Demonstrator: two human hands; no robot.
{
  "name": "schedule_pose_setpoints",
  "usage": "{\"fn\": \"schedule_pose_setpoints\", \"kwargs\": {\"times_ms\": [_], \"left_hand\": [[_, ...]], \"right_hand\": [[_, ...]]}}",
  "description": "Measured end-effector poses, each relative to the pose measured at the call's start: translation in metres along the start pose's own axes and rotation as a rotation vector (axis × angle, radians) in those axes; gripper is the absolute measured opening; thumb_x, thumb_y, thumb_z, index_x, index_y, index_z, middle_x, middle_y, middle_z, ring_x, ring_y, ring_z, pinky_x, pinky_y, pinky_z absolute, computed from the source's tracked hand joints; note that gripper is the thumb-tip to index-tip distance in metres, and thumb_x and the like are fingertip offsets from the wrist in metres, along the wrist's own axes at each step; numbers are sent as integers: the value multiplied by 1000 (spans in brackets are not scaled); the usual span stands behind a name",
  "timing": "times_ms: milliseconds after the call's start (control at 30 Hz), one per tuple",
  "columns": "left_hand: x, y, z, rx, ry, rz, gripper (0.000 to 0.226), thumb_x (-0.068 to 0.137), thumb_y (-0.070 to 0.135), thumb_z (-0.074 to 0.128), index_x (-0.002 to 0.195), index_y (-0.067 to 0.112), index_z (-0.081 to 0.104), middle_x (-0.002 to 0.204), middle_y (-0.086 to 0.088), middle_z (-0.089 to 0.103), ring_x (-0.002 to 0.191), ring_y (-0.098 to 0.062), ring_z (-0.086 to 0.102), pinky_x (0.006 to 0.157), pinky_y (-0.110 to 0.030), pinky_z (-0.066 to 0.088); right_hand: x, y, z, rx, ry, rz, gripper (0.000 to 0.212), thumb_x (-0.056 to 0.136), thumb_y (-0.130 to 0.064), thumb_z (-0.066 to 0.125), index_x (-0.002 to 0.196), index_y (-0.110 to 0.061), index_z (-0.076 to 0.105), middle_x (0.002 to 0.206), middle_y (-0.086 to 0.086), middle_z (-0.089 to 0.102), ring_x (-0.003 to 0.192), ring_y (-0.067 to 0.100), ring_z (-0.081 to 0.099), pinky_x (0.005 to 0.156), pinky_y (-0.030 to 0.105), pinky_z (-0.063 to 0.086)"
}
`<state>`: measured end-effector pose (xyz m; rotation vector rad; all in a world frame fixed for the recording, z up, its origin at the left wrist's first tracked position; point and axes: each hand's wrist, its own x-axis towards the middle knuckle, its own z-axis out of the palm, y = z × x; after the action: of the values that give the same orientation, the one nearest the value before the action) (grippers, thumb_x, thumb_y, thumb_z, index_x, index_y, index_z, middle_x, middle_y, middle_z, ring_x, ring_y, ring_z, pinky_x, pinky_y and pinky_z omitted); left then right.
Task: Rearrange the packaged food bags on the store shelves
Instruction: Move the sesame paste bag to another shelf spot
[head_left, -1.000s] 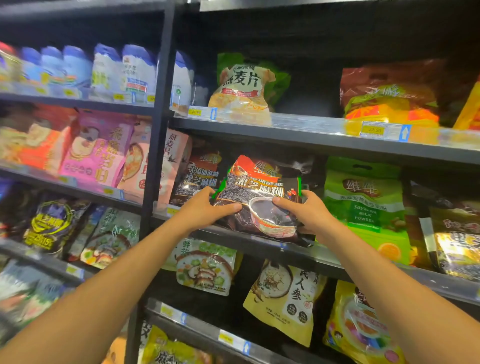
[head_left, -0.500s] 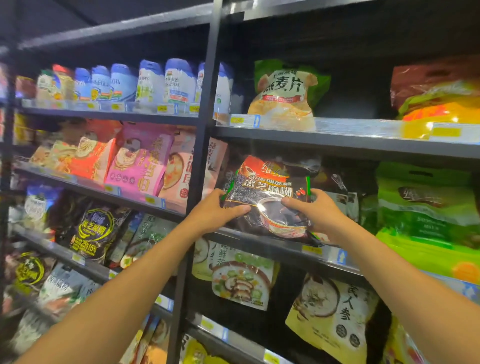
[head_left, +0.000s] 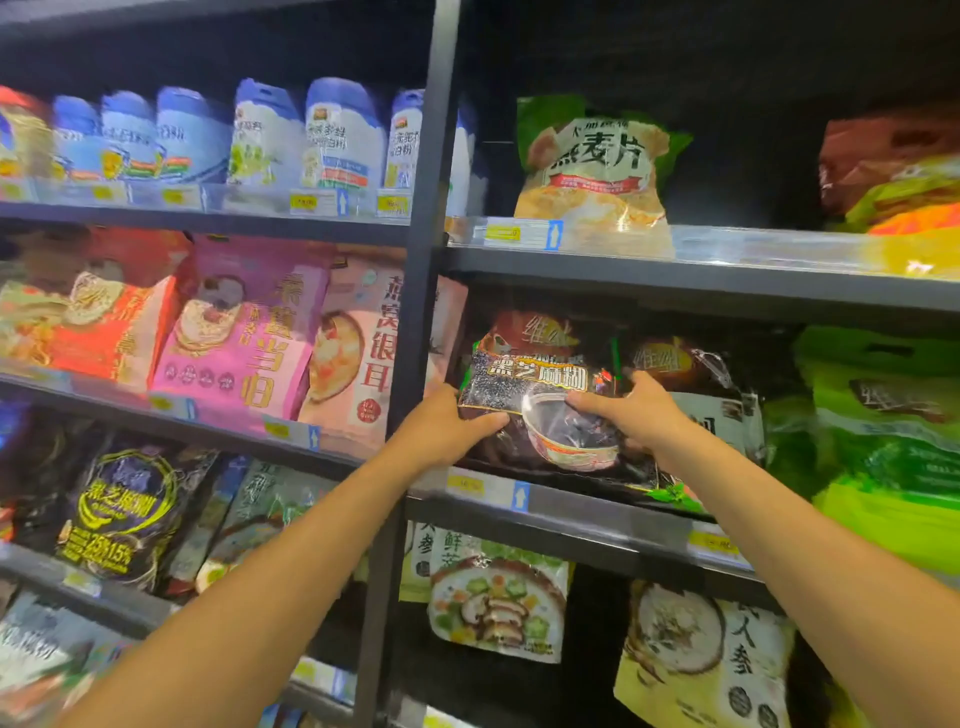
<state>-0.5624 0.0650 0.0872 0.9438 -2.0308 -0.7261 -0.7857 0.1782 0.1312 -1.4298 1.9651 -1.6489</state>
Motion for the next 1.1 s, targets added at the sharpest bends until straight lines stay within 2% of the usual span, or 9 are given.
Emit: {"fn": "schedule_pose_setpoints", "kwargs": {"times_ms": [100, 200, 267, 367, 433, 567, 733, 933, 1100], "left_hand": [[11, -8, 10, 33, -27, 4, 62, 85, 61, 75, 121, 16, 52, 112, -2, 67, 102, -22, 66, 92, -46, 57], [25, -18, 18, 77, -69, -6, 78, 71, 70, 70, 128, 20, 53, 117, -2, 66, 104, -23, 66, 91, -45, 59], [48, -35, 26, 97, -79, -3, 82, 62, 75, 67, 129, 29, 55, 119, 0, 69, 103, -20, 67, 91, -45, 60], [66, -48, 31, 91, -116, 10, 89, 59, 77, 70, 133, 32, 52, 122, 3, 69, 105, -18, 68, 92, -45, 60], [38, -28, 20, 108, -135, 16, 91, 65, 71, 72, 138, 22, 47, 124, -2, 66, 107, -21, 66, 92, -42, 59], [21, -19, 14, 130, -133, -21, 69, 91, 41, 75, 139, 6, 38, 119, -5, 62, 103, -21, 63, 79, -33, 51], [14, -16, 10, 170, -82, 11, 65, 91, 38, 78, 136, 10, 39, 128, -8, 64, 105, -22, 62, 85, -35, 53], [14, -18, 14, 184, -54, 30, 69, 92, 37, 77, 142, 13, 37, 136, -9, 63, 120, -28, 64, 95, -39, 55], [20, -19, 18, 184, -58, 33, 90, 98, 32, 69, 163, 11, 10, 150, -14, 54, 133, -32, 57, 110, -47, 50]], "right_hand": [[9, 14, 4, -73, 25, 43, 87, 67, -42, 95, 133, -14, 45, 113, 3, 69, 99, 23, 70, 87, 45, 60], [11, 22, 10, -103, 32, 71, 84, 67, -40, 95, 128, -15, 44, 114, 3, 65, 99, 23, 69, 83, 44, 62], [10, 25, 14, -140, 31, 72, 90, 66, -42, 95, 132, -14, 42, 118, 4, 61, 104, 24, 66, 84, 45, 62], [10, 30, 18, -115, 11, 83, 90, 65, -38, 96, 133, -13, 43, 123, 7, 63, 102, 23, 69, 76, 43, 64], [7, 33, 19, -103, -13, 73, 80, 67, -32, 96, 127, -17, 45, 117, 5, 67, 98, 21, 71, 74, 41, 65], [-1, 38, 24, -128, -29, 2, 72, 71, -23, 94, 124, -22, 46, 111, 0, 70, 89, 13, 73, 59, 25, 60], [-4, 36, 24, -133, -37, -50, 75, 73, -21, 93, 128, -25, 43, 109, -5, 68, 86, 8, 71, 55, 20, 57], [0, 35, 26, -169, -43, -63, 73, 74, -20, 92, 127, -24, 42, 104, -6, 66, 81, 11, 70, 54, 22, 58], [8, 31, 32, -220, -42, -74, 69, 74, -23, 93, 121, -21, 43, 103, -5, 64, 82, 11, 69, 58, 25, 61]]}}
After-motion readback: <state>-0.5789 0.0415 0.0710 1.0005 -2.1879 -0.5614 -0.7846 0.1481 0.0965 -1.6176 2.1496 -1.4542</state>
